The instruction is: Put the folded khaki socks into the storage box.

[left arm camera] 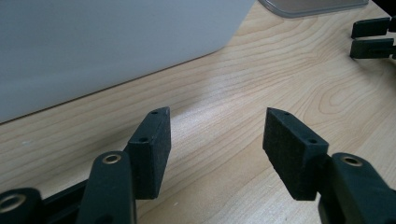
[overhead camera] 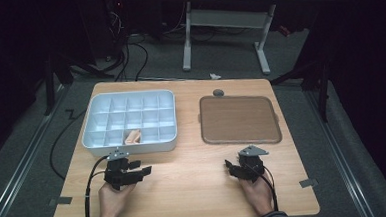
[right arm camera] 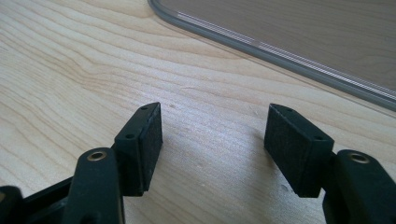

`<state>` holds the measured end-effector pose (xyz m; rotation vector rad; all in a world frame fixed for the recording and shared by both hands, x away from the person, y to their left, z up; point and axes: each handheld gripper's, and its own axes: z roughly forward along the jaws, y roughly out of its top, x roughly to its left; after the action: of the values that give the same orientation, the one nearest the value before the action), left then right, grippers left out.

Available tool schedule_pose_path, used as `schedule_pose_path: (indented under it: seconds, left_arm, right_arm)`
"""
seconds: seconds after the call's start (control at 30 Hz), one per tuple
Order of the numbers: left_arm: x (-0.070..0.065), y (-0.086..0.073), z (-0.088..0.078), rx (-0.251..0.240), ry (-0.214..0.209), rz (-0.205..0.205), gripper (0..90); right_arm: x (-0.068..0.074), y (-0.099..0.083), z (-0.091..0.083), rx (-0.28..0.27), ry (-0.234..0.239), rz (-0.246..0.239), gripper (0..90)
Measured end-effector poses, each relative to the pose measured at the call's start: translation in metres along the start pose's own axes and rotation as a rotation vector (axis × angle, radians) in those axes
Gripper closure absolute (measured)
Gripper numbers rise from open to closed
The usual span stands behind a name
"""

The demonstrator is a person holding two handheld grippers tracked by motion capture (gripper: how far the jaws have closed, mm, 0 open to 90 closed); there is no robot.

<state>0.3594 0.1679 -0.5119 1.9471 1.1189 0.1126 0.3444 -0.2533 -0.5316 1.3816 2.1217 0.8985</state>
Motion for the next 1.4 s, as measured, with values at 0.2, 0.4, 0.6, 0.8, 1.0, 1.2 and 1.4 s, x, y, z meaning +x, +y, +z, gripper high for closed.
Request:
schedule_pose_path:
  seconds: [0.2, 0.4, 0.6, 0.8, 1.0, 1.2, 1.4]
  left_arm:
    - [-0.001, -0.001, 0.003, -0.002, 0.01, 0.006, 42.4]
    - [-0.003, -0.002, 0.008, 0.007, 0.027, 0.023, 42.3]
    - [-0.005, -0.003, 0.011, 0.005, 0.032, 0.031, 42.3]
    - [-0.006, -0.004, 0.014, 0.01, 0.047, 0.042, 42.3]
    - [-0.009, -0.005, 0.018, 0.012, 0.06, 0.062, 42.2]
    - [-0.011, -0.005, 0.022, 0.022, 0.076, 0.08, 42.3]
    - [-0.015, -0.006, 0.026, 0.033, 0.094, 0.103, 42.2]
  right_arm:
    - [0.0, 0.0, 0.0, 0.0, 0.0, 0.0, 37.0]
    - [0.0, 0.0, 0.0, 0.0, 0.0, 0.0, 37.0]
    - [0.0, 0.0, 0.0, 0.0, 0.001, -0.002, 37.0]
    - [0.0, 0.0, 0.0, 0.0, 0.002, -0.001, 36.9]
    - [0.0, 0.0, 0.0, 0.0, 0.002, -0.002, 36.9]
    - [0.0, 0.0, 0.0, 0.0, 0.002, -0.001, 36.9]
    - [0.0, 0.0, 0.0, 0.0, 0.002, -0.002, 36.9]
